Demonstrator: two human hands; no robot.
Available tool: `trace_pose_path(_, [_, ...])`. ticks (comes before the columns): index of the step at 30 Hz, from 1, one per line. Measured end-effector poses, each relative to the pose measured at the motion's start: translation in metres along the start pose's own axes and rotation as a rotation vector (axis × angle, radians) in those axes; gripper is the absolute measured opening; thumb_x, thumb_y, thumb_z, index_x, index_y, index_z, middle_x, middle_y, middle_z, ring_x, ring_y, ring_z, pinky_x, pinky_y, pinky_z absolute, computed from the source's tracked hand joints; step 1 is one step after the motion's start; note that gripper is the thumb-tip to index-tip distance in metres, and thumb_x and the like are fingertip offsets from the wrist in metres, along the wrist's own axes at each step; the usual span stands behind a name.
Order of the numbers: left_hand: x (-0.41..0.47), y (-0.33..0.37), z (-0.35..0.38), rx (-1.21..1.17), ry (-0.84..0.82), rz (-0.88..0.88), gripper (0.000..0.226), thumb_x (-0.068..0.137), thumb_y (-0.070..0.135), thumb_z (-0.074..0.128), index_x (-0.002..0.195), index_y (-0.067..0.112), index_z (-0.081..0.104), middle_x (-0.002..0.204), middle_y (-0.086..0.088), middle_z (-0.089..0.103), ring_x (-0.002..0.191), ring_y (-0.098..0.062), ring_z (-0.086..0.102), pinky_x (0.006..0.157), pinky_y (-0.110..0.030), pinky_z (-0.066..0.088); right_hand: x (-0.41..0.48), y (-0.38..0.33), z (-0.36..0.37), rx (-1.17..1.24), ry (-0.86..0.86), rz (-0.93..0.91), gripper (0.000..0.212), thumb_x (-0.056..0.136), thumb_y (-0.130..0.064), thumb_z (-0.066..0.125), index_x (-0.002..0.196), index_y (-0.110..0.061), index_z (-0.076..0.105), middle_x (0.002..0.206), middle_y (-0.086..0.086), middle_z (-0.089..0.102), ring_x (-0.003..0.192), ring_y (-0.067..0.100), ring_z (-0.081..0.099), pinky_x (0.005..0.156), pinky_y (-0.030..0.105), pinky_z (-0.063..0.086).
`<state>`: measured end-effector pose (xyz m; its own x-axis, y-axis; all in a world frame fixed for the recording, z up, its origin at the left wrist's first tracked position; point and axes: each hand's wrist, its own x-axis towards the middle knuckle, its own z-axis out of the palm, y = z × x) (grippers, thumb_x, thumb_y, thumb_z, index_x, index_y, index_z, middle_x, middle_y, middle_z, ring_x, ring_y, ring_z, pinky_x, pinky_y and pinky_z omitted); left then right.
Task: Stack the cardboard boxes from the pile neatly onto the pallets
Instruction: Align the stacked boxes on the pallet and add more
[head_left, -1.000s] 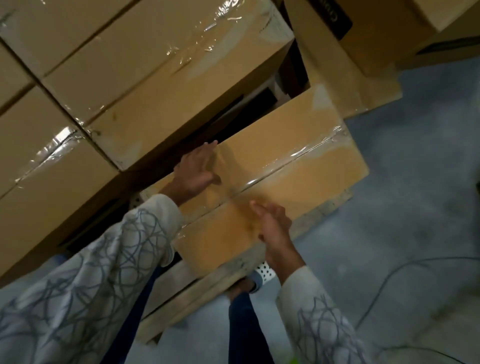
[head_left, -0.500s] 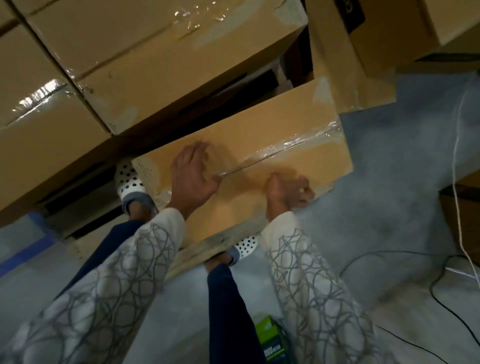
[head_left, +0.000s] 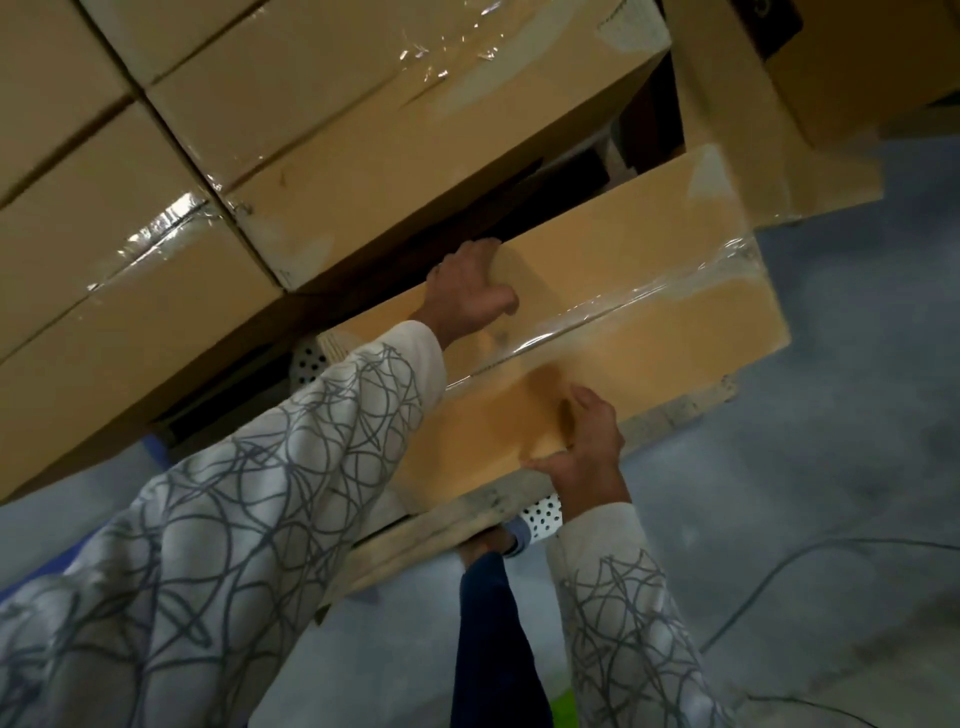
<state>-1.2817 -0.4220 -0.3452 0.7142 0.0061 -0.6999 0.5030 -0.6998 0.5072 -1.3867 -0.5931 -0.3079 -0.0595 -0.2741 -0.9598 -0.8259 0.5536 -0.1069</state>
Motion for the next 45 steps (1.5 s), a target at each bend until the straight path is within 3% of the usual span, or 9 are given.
trace_pose_path(4, [0.006, 0.011, -0.009, 0.095, 0.037, 0.04, 0.089, 0.077, 0.038, 0.078, 0.155, 0.02, 0.04, 0.15, -0.008, 0.048, 0.134, -0.032, 0.046, 0.11, -0.048, 0.038, -0.004, -0.008, 0.01, 0.016, -0.01, -0.017, 0.063, 0.078, -0.031, 0.078, 0.135, -0.025, 0.051, 0.126, 0.004, 0.051, 0.113, 0.037, 0.046, 0.087, 0.082, 0.042])
trace_pose_path(8, [0.013, 0.019, -0.022, 0.152, 0.066, 0.093, 0.087, 0.08, 0.037, 0.076, 0.156, 0.02, 0.038, 0.149, -0.007, 0.047, 0.134, -0.031, 0.045, 0.112, -0.047, 0.036, -0.009, -0.008, 0.02, 0.049, -0.045, -0.024, 0.086, 0.057, -0.038, 0.082, 0.135, -0.027, 0.048, 0.128, 0.011, 0.057, 0.109, 0.046, 0.056, 0.056, 0.075, 0.049])
trace_pose_path(13, [0.013, 0.017, -0.035, 0.123, 0.087, 0.088, 0.088, 0.077, 0.037, 0.074, 0.155, 0.019, 0.038, 0.151, -0.007, 0.045, 0.137, -0.032, 0.041, 0.113, -0.048, 0.032, -0.013, 0.002, 0.03, 0.071, -0.036, -0.006, 0.092, 0.051, -0.042, 0.085, 0.135, -0.03, 0.05, 0.134, 0.01, 0.056, 0.116, 0.046, 0.056, 0.081, 0.086, 0.035])
trace_pose_path(17, [0.01, 0.007, -0.039, 0.051, 0.109, 0.084, 0.088, 0.079, 0.033, 0.077, 0.157, 0.019, 0.036, 0.154, -0.007, 0.043, 0.139, -0.032, 0.04, 0.115, -0.048, 0.03, -0.022, -0.002, 0.033, 0.083, -0.008, -0.045, 0.074, 0.064, -0.041, 0.082, 0.132, -0.029, 0.055, 0.129, 0.008, 0.06, 0.11, 0.041, 0.059, 0.087, 0.077, 0.043])
trace_pose_path(25, [0.013, 0.0, -0.049, -0.061, 0.08, -0.002, 0.102, 0.061, 0.043, 0.067, 0.156, 0.021, 0.038, 0.154, -0.007, 0.044, 0.137, -0.035, 0.045, 0.111, -0.055, 0.039, -0.013, -0.024, 0.045, -0.016, 0.027, -0.067, 0.064, 0.078, -0.034, 0.081, 0.135, -0.026, 0.053, 0.127, 0.007, 0.053, 0.083, 0.023, 0.049, 0.049, 0.056, 0.049])
trace_pose_path(30, [0.032, 0.0, -0.052, -0.005, 0.058, 0.02, 0.093, 0.072, 0.038, 0.073, 0.157, 0.019, 0.037, 0.156, -0.009, 0.041, 0.14, -0.035, 0.038, 0.113, -0.048, 0.033, -0.001, -0.032, 0.052, 0.016, 0.0, -0.033, 0.059, 0.083, -0.035, 0.078, 0.135, -0.027, 0.051, 0.125, 0.006, 0.05, 0.098, 0.035, 0.049, 0.089, 0.08, 0.041])
trace_pose_path(33, [0.032, -0.003, -0.054, -0.001, 0.071, 0.058, 0.093, 0.067, 0.037, 0.065, 0.154, 0.011, 0.042, 0.152, -0.015, 0.044, 0.137, -0.037, 0.041, 0.109, -0.042, 0.036, 0.007, -0.028, 0.056, -0.004, -0.017, -0.039, 0.063, 0.082, -0.04, 0.077, 0.138, -0.031, 0.051, 0.134, 0.005, 0.048, 0.123, 0.039, 0.045, 0.097, 0.081, 0.036])
trace_pose_path(41, [-0.046, -0.039, -0.009, -0.209, 0.205, 0.052, 0.076, 0.068, 0.025, 0.061, 0.141, 0.006, 0.057, 0.137, -0.013, 0.058, 0.125, -0.03, 0.05, 0.1, -0.032, 0.042, 0.021, 0.005, 0.062, 0.009, -0.021, -0.193, 0.042, 0.084, -0.03, 0.078, 0.117, -0.027, 0.052, 0.114, 0.001, 0.061, 0.107, 0.024, 0.06, 0.102, 0.052, 0.049])
trace_pose_path(45, [-0.09, -0.071, 0.006, -0.277, 0.514, -0.248, 0.072, 0.073, 0.029, 0.066, 0.141, 0.01, 0.054, 0.14, -0.012, 0.05, 0.127, -0.03, 0.045, 0.105, -0.038, 0.038, 0.02, 0.038, 0.065, -0.078, 0.025, -0.281, 0.091, 0.075, -0.023, 0.087, 0.151, -0.02, 0.037, 0.148, 0.007, 0.053, 0.127, 0.028, 0.056, 0.111, 0.05, 0.046])
